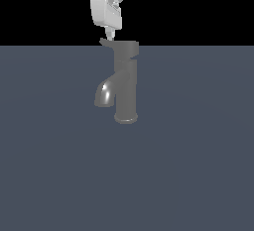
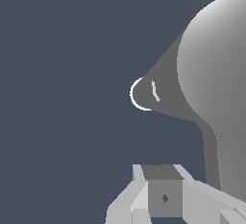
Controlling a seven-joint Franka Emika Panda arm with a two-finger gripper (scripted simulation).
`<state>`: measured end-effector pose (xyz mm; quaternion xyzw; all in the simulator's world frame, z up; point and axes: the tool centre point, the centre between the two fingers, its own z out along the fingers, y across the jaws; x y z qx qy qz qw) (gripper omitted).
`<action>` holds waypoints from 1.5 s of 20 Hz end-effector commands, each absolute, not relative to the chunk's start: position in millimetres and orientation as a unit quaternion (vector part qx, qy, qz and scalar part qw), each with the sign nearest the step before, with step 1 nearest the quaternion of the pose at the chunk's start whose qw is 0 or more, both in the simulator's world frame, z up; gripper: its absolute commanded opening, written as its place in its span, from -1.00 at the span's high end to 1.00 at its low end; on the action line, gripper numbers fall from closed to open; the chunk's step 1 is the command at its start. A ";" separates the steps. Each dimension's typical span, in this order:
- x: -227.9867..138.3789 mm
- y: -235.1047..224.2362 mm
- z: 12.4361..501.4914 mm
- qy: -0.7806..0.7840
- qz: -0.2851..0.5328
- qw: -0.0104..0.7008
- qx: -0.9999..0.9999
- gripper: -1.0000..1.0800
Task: Turn on the faucet by rotating a designated handle.
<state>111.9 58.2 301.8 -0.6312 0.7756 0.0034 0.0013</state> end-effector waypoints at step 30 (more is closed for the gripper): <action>63.4 86.8 298.0 0.782 0.000 0.000 -0.623 1.00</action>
